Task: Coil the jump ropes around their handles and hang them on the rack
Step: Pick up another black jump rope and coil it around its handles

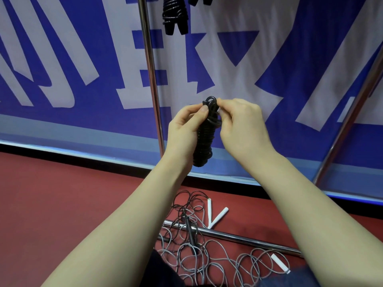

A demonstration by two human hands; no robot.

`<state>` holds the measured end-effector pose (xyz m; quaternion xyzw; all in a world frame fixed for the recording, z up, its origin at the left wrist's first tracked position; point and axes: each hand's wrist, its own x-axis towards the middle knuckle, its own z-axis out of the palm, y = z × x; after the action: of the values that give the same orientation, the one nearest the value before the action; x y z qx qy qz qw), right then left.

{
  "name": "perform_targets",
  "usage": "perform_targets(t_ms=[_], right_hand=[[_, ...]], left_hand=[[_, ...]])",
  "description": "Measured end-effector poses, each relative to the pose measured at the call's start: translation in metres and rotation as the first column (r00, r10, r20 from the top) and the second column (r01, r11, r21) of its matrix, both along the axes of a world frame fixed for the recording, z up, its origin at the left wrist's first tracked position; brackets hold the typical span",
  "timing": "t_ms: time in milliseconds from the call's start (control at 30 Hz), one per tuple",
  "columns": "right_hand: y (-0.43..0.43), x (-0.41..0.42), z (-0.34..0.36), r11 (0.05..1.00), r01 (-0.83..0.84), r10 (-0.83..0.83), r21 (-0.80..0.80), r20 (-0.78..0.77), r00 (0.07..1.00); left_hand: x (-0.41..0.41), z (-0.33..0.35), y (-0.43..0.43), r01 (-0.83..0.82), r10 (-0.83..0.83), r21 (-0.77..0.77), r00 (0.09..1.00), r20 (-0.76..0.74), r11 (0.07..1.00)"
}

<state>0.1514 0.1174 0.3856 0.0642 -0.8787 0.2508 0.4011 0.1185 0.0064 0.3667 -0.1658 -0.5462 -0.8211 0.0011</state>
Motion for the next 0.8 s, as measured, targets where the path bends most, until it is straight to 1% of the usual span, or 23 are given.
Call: perform_targets(t_ms=[67,133,167,233,367,533,633,733,800], right_hand=[[0.001,0.002,0.002,0.995,-0.043,0.045,-0.085,0.014,0.999],[0.005,0.003,0.003,0.974,-0.098,0.106,-0.203,0.033,0.994],[0.007,0.003,0.003,0.965,-0.113,0.129,-0.236,0.054,0.990],[0.010,0.003,0.002,0.961,-0.126,0.154,-0.246,0.096,0.983],[0.013,0.002,0.001,0.953,-0.129,0.171,-0.275,0.132,0.976],[0.025,0.003,-0.002,0.890,-0.210,0.313,-0.404,0.206,0.927],[0.023,0.006,0.001,0.906,-0.222,0.302,-0.361,0.183,0.936],[0.016,0.009,0.005,0.959,-0.188,0.228,-0.214,0.185,0.956],[0.013,0.013,0.005,0.980,-0.155,0.179,-0.122,0.215,0.960]], left_hand=[[0.000,-0.002,-0.001,-0.004,0.003,-0.031,1.000,-0.021,1.000],[-0.001,-0.003,-0.002,0.009,-0.009,-0.023,1.000,-0.014,1.000],[0.000,-0.002,-0.002,0.008,-0.008,-0.026,1.000,-0.010,1.000],[0.000,-0.002,-0.002,0.011,-0.011,-0.031,1.000,0.009,0.999],[0.000,-0.003,-0.003,0.039,-0.038,-0.044,0.999,0.030,0.998],[-0.001,-0.004,-0.004,0.044,-0.041,-0.087,0.998,0.037,0.995],[-0.002,-0.005,-0.003,0.065,-0.063,-0.049,0.997,0.042,0.997],[-0.002,-0.005,-0.002,0.056,-0.055,-0.034,0.998,0.035,0.998],[-0.001,-0.004,-0.002,0.030,-0.029,-0.074,1.000,0.010,0.997]])
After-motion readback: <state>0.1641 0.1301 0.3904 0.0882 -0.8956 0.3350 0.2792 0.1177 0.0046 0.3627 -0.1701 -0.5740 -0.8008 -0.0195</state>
